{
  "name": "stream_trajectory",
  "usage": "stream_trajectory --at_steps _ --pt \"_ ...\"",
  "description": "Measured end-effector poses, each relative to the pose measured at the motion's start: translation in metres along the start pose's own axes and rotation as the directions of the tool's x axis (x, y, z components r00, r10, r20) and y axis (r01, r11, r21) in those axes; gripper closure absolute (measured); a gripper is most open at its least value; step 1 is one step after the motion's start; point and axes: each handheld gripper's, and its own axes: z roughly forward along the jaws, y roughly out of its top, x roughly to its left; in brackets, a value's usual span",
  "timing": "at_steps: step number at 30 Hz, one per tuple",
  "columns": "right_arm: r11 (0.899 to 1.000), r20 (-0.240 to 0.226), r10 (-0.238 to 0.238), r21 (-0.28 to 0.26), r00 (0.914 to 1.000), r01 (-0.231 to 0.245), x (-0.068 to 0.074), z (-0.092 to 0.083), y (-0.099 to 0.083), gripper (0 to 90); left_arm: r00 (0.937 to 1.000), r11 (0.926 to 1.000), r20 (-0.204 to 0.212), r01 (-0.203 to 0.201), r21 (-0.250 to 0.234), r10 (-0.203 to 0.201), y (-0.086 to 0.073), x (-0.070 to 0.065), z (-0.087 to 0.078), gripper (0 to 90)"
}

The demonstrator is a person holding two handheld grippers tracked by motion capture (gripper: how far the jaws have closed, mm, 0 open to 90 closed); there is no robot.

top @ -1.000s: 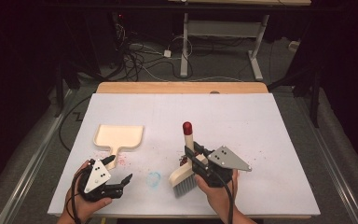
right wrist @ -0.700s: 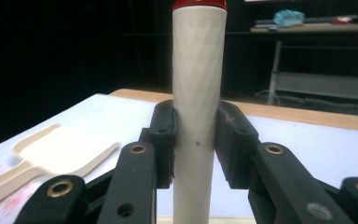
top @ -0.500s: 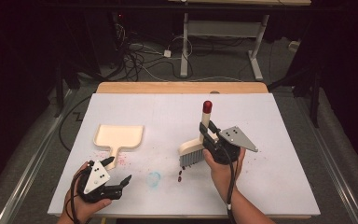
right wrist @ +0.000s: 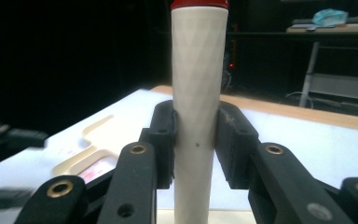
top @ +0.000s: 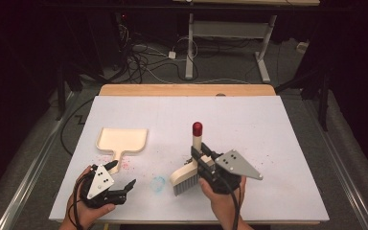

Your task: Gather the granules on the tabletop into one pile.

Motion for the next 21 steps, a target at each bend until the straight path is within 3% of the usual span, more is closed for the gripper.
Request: stream_trajectory --at_steps 3,8,12,16,21 --pt "0.999 -0.005 -0.039 0.026 0.9992 0.039 0.014 0.004 -0.008 70.6 0.9997 0.9998 0.02 -0.011 0.014 0.011 0.0 -0.002 0.001 18.1" --pt "0.998 0.038 -0.041 0.038 0.9984 0.039 0.019 0.019 -0.016 70.6 0.999 0.9994 0.034 -0.029 0.017 0.029 0.001 -0.004 0.003 18.1" --pt "0.998 0.096 -0.066 0.018 0.9932 0.064 0.014 0.034 -0.016 70.6 0.9992 0.9995 0.034 -0.023 0.022 0.022 0.001 -0.002 0.005 18.1" --pt "0.999 0.135 -0.043 0.009 0.99 0.043 0.003 0.048 -0.015 70.6 0.9992 0.9994 0.032 -0.024 0.025 0.023 0.0 -0.002 0.004 18.1" --pt "0.999 0.182 -0.03 -0.005 0.9829 0.032 -0.01 0.054 -0.01 70.6 0.9993 0.9993 0.033 -0.021 0.03 0.02 -0.001 -0.003 0.004 18.1"
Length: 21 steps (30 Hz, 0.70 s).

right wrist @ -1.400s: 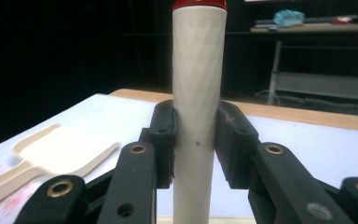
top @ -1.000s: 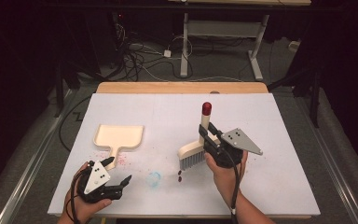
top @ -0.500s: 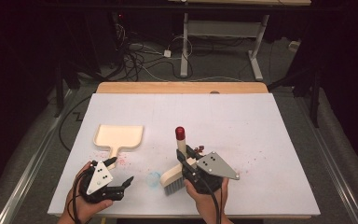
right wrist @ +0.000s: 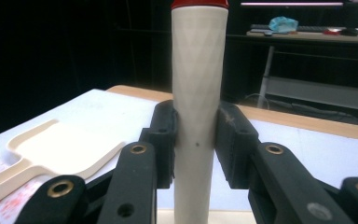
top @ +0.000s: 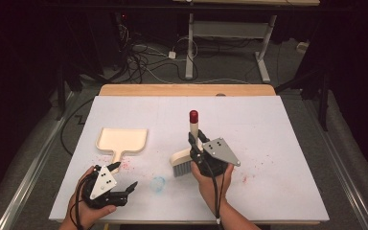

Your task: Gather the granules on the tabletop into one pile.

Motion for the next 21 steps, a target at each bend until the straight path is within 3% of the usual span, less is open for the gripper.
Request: stream_trajectory --at_steps 3,6,9,11,13,14,15,19,20,21 --pt "1.0 0.005 0.007 0.002 1.0 -0.007 -0.005 0.001 0.002 70.6 1.0 1.0 -0.001 0.004 0.001 -0.004 -0.001 0.001 -0.001 18.1" --pt "1.0 -0.02 0.02 0.015 0.9996 -0.02 -0.011 0.0 0.004 70.6 1.0 1.0 -0.004 0.005 0.0 -0.005 -0.001 0.0 -0.002 18.1" --pt "1.0 -0.093 0.018 0.02 0.9955 -0.017 -0.022 -0.008 0.013 70.5 1.0 1.0 -0.006 0.003 0.0 -0.003 -0.001 0.0 -0.003 18.1" --pt "1.0 -0.159 -0.006 0.005 0.9872 0.007 -0.035 -0.013 0.02 70.2 1.0 1.0 -0.008 0.003 0.001 -0.003 -0.001 -0.001 -0.003 18.0" --pt "1.0 -0.166 -0.029 -0.003 0.9857 0.028 -0.042 -0.015 0.025 70.4 0.9999 1.0 -0.009 0.006 0.0 -0.006 -0.001 0.0 -0.003 18.1" --pt "0.997 -0.189 -0.079 -0.014 0.9788 0.078 -0.059 -0.018 0.033 70.4 0.9999 1.0 -0.012 0.006 0.003 -0.006 -0.001 0.0 -0.003 18.1" --pt "0.996 -0.194 -0.087 -0.014 0.9772 0.085 -0.065 -0.018 0.035 70.3 0.9998 1.0 -0.017 0.003 0.006 -0.003 -0.001 0.0 -0.003 18.1" --pt "0.997 -0.252 -0.074 -0.004 0.9649 0.076 -0.1 -0.012 0.041 70.4 0.9995 0.9999 -0.027 0.015 0.002 -0.015 -0.001 0.002 -0.003 18.0" --pt "0.997 -0.252 -0.074 -0.004 0.9649 0.076 -0.1 -0.012 0.041 70.4 0.9995 0.9999 -0.027 0.015 0.002 -0.015 -0.001 0.002 -0.003 18.0" --pt "0.996 -0.267 -0.082 0.009 0.9602 0.088 -0.115 -0.008 0.04 70.4 0.9995 0.9999 -0.028 0.015 0.004 -0.015 -0.001 0.002 -0.003 18.1"
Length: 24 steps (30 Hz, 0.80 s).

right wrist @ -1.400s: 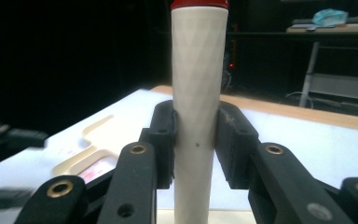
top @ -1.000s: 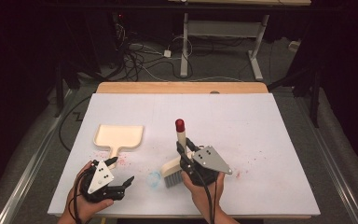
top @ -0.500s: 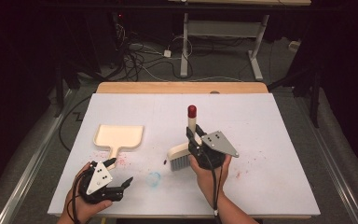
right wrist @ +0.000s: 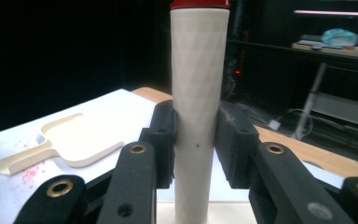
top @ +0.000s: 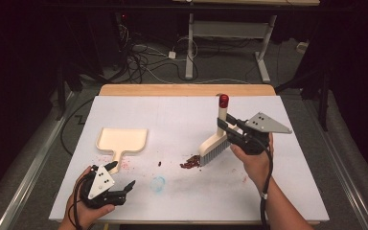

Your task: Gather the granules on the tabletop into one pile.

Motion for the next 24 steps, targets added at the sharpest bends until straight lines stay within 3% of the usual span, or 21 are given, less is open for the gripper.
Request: stream_trajectory --at_steps 1,2,4,7,8,9,10,11,14,15,17,18,19,20,21,22,23,24 --pt "1.0 0.0 0.0 0.0 1.0 0.0 0.0 0.0 0.0 70.4 1.0 1.0 0.0 -0.001 0.002 0.001 0.0 0.0 0.0 18.1" --pt "1.0 -0.03 -0.01 -0.005 0.9995 0.01 -0.011 -0.001 -0.003 70.4 1.0 1.0 0.001 -0.002 0.004 0.002 0.0 0.0 0.001 18.1" --pt "0.999 -0.061 -0.039 0.028 0.9974 0.041 -0.021 -0.002 -0.006 70.3 1.0 1.0 0.003 -0.004 0.007 0.004 0.0 -0.001 0.002 18.1" --pt "0.993 -0.136 -0.091 0.066 0.9865 0.101 -0.035 -0.003 -0.012 70.3 0.9999 0.9998 0.007 -0.01 0.016 0.01 -0.001 -0.002 0.003 18.1" --pt "0.993 -0.136 -0.091 0.066 0.9865 0.101 -0.035 -0.003 -0.012 70.3 0.9999 0.9998 0.009 -0.01 0.018 0.01 -0.001 -0.002 0.003 18.1" --pt "0.99 -0.181 -0.093 0.089 0.979 0.11 -0.044 -0.001 -0.017 70.3 0.9999 0.9997 0.01 -0.011 0.021 0.011 -0.001 -0.002 0.004 18.1" --pt "0.99 -0.181 -0.093 0.089 0.979 0.11 -0.044 -0.001 -0.017 70.3 0.9999 0.9996 0.01 -0.012 0.023 0.012 -0.001 -0.002 0.004 18.1" --pt "0.993 -0.22 -0.056 0.087 0.9738 0.076 -0.052 0.001 -0.023 70.3 0.9998 0.9996 0.012 -0.016 0.024 0.015 -0.001 -0.002 0.004 18.1" --pt "0.996 -0.25 -0.043 0.066 0.9672 0.062 -0.057 0.005 -0.026 70.3 0.9998 0.9997 0.014 -0.015 0.022 0.015 0.0 -0.003 0.004 18.1" --pt "0.997 -0.282 -0.043 0.056 0.9585 0.061 -0.058 0.01 -0.027 70.3 0.9998 0.9996 0.014 -0.017 0.023 0.017 0.0 -0.004 0.004 18.1" --pt "0.997 -0.312 -0.048 0.048 0.949 0.066 -0.057 0.015 -0.027 70.3 0.9997 0.9995 0.017 -0.017 0.025 0.017 0.0 -0.004 0.005 18.1" --pt "0.997 -0.312 -0.048 0.048 0.949 0.066 -0.057 0.015 -0.027 70.3 0.9997 0.9995 0.02 -0.017 0.027 0.017 0.0 -0.004 0.006 18.1" --pt "0.996 -0.36 -0.054 0.042 0.9314 0.074 -0.054 0.022 -0.028 70.3 0.9996 0.9995 0.021 -0.017 0.027 0.017 0.0 -0.004 0.006 18.1" --pt "0.996 -0.376 -0.061 0.038 0.9245 0.081 -0.053 0.026 -0.027 70.3 0.9996 0.9994 0.023 -0.019 0.028 0.018 0.0 -0.005 0.007 18.1" --pt "0.996 -0.376 -0.061 0.038 0.9245 0.081 -0.053 0.026 -0.027 70.3 0.9995 0.9994 0.024 -0.02 0.028 0.019 0.0 -0.005 0.007 18.1" --pt "0.996 -0.422 -0.064 0.032 0.9044 0.085 -0.049 0.032 -0.027 70.3 0.9995 0.9994 0.026 -0.019 0.028 0.019 0.0 -0.005 0.007 18.1" --pt "0.995 -0.439 -0.072 0.027 0.8955 0.093 -0.047 0.036 -0.027 70.3 0.9995 0.9994 0.027 -0.019 0.028 0.018 0.0 -0.004 0.007 18.1" --pt "0.995 -0.439 -0.072 0.027 0.8955 0.093 -0.047 0.036 -0.027 70.3 0.9994 0.9994 0.028 -0.02 0.028 0.019 0.0 -0.004 0.007 18.1"
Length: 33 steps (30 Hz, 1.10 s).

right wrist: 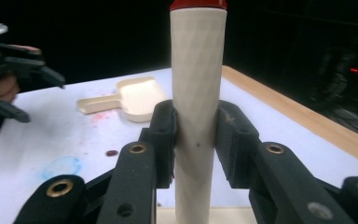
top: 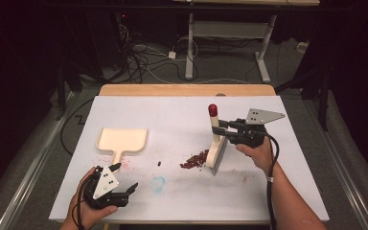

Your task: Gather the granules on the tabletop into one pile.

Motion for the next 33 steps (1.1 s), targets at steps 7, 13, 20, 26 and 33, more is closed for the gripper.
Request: stream_trajectory --at_steps 7,13,20,26,33 --pt "0.999 -0.144 -0.019 -0.044 0.9895 0.013 0.011 0.022 0.005 70.4 1.0 1.0 0.005 0.0 0.003 0.0 0.0 0.0 0.001 18.1" --pt "0.998 -0.167 -0.045 -0.039 0.9849 0.039 0.019 0.027 0.01 70.4 1.0 1.0 0.006 0.0 0.004 0.0 -0.001 0.0 0.0 18.1" --pt "0.995 -0.129 -0.05 -0.097 0.9904 0.037 0.023 0.005 0.023 70.4 1.0 1.0 0.0 0.003 0.004 -0.003 -0.002 0.0 -0.002 18.0" --pt "0.985 -0.134 -0.048 -0.173 0.9898 0.024 0.037 0.014 0.043 70.3 0.9999 1.0 -0.016 0.003 -0.007 -0.003 0.0 0.002 -0.004 18.1" --pt "0.986 -0.201 -0.073 -0.164 0.9768 0.039 0.055 0.057 0.053 70.3 0.9982 0.9987 -0.049 0.032 -0.039 -0.034 -0.003 0.013 -0.01 18.1"
